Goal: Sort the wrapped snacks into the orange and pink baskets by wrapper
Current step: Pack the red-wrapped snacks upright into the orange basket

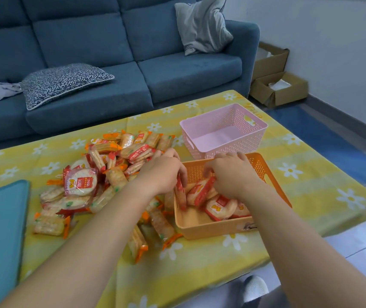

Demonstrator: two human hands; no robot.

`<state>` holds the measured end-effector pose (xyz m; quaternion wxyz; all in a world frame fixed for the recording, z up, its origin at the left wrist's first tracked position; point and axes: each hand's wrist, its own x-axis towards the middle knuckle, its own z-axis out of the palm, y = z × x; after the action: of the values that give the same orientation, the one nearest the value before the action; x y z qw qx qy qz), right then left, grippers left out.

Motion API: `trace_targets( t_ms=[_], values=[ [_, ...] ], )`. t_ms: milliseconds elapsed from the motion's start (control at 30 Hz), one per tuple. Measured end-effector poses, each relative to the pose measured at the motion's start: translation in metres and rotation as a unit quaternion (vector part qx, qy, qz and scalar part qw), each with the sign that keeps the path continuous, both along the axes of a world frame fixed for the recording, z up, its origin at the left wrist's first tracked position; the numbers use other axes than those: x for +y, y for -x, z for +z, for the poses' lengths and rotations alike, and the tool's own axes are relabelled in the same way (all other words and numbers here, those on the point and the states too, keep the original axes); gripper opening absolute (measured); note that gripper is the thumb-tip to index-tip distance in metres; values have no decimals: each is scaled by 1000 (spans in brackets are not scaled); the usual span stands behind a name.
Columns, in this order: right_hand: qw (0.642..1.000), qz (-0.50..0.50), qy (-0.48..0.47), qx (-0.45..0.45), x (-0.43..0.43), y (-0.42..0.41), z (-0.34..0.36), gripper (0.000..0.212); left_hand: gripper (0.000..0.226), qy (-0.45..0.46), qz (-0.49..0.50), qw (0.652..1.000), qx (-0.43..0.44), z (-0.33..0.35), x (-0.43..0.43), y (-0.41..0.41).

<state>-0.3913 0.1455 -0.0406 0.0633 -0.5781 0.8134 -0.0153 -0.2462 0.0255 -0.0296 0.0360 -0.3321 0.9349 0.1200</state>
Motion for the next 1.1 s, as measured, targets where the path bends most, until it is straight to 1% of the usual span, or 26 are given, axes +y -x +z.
trace_targets(
  t_ms=[100,167,233,300,367,433,500,533,567,633,700,767,833,867,900,967,1000,1033,1100],
  values=[
    [997,43,-70,-14,-2,-9,-9,51,46,-3,2,1000,-28,-4,1,2],
    [995,51,-84,-24,-3,-14,-17,44,50,-46,23,999,-8,-6,-2,1],
    [998,46,-40,-35,-5,-13,-16,33,46,-84,45,994,45,-7,-5,-1],
    [998,36,12,-46,-7,-8,-10,26,29,-102,53,990,82,-10,-7,-4],
    [997,21,61,-51,-7,-3,-2,22,16,-106,55,990,75,-17,-10,-9],
    [992,-10,105,-74,-5,3,5,18,17,-103,44,992,58,-28,-14,-12],
    [978,-61,159,-121,-7,5,6,17,16,-109,40,991,61,-33,-12,-14],
    [966,-96,183,-152,-9,4,4,23,19,-108,39,991,71,-33,-11,-14],
    [953,-130,199,-190,-12,2,0,27,26,-107,42,990,81,-34,-9,-15],
    [930,-175,197,-256,-17,-7,-8,30,44,-89,57,987,123,-34,-2,-16],
    [927,-174,160,-290,-21,-18,-14,29,60,-49,42,984,168,-32,6,-17],
    [926,-149,111,-329,-25,-25,-12,28,72,-36,1,985,170,-34,11,-16],
    [905,-146,80,-392,-27,-22,-7,26,73,-20,-20,989,142,-38,13,-13],
    [898,-154,84,-402,-27,-18,-7,25,70,-10,-15,991,132,-40,13,-12],
    [907,-162,101,-376,-26,-13,-6,23,65,-1,-8,992,123,-40,13,-11],
    [952,-169,115,-228,-20,-2,-7,17,51,17,-8,994,105,-40,12,-9],
    [967,-175,98,-155,-16,2,-8,14,46,23,-13,995,96,-40,12,-9],
    [976,-178,71,-107,-12,3,-10,17,43,25,-19,995,91,-40,13,-9],
    [982,-177,-3,-64,-5,4,-13,28,41,19,-25,996,87,-40,13,-10]
  ],
)
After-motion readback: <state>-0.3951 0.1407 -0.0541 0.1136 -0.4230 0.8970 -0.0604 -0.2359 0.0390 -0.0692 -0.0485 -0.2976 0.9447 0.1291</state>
